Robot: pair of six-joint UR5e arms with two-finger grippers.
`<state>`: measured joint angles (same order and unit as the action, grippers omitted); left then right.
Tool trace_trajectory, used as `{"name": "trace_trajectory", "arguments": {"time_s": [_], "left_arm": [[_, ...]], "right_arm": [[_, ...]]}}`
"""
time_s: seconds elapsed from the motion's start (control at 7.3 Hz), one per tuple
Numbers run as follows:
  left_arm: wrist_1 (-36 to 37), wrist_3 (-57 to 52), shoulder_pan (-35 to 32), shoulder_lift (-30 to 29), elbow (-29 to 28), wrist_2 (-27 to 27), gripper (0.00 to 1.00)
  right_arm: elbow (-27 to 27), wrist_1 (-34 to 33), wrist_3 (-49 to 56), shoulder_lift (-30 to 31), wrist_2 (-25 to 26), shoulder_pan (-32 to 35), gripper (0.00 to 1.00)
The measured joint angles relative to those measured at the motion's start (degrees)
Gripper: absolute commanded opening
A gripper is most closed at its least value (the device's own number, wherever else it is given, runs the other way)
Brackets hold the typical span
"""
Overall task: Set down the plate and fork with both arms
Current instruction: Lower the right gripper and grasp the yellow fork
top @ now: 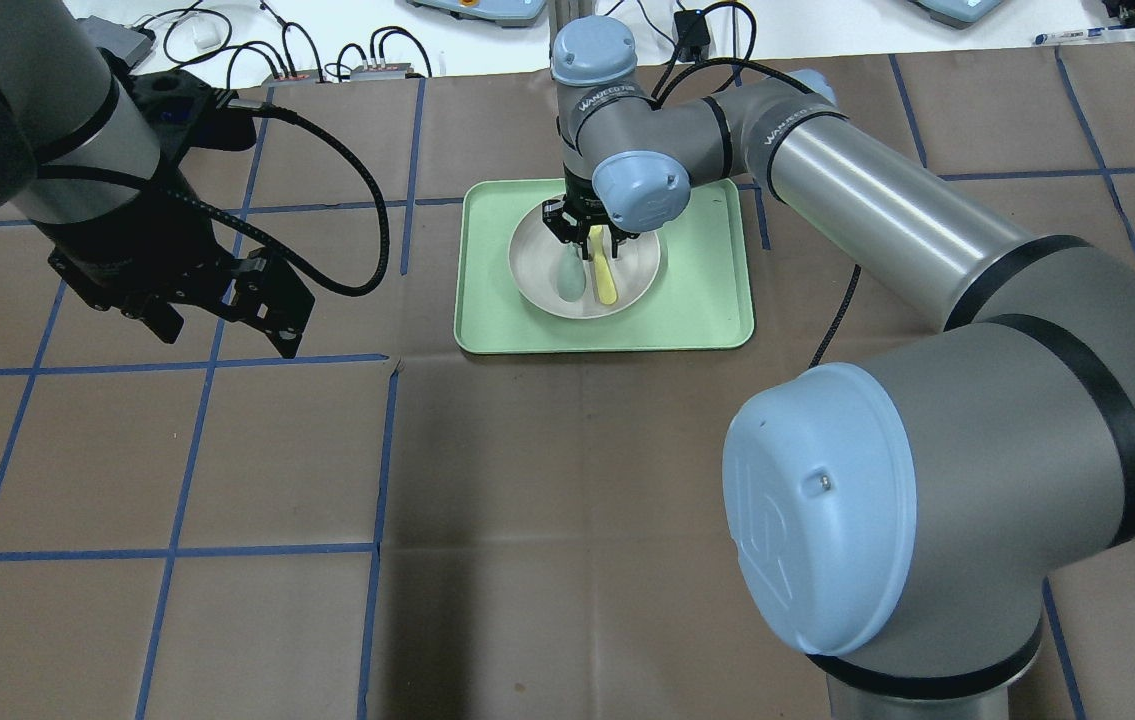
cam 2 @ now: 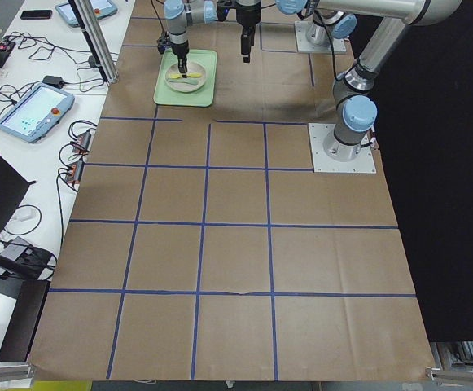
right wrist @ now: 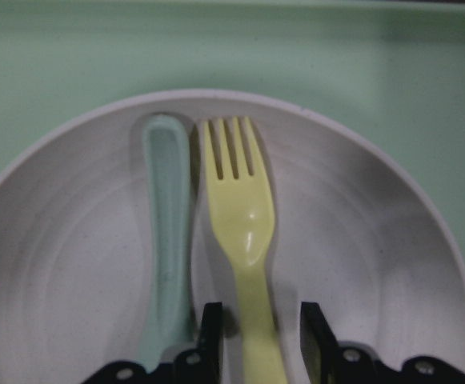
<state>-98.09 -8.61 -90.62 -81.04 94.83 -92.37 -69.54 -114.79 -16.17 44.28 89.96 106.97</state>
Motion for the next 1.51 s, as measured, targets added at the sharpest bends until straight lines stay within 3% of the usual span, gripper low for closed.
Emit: {"name": "trace_trajectory", "arguments": {"time_s": [0.27,0.41,1.51], "left_arm": [[0.06,-0.02,0.00,-0.13,0.06,0.76,0.99],[0.08,-0.06,0.02,-0.23,0.06,1.85,0.99],[0.08,-0.08,0.09,-0.26,0.00,2.37,0.99]], "right_arm": [[0.08,-0.04,0.00,-0.25,0.06,-0.06,0.13],[0.12,-0.02,-0.04,-0.23,0.10,-0.09,0.04],[2.03,2.33,-2.78,2.09,-0.05,0.07,0.01]]}}
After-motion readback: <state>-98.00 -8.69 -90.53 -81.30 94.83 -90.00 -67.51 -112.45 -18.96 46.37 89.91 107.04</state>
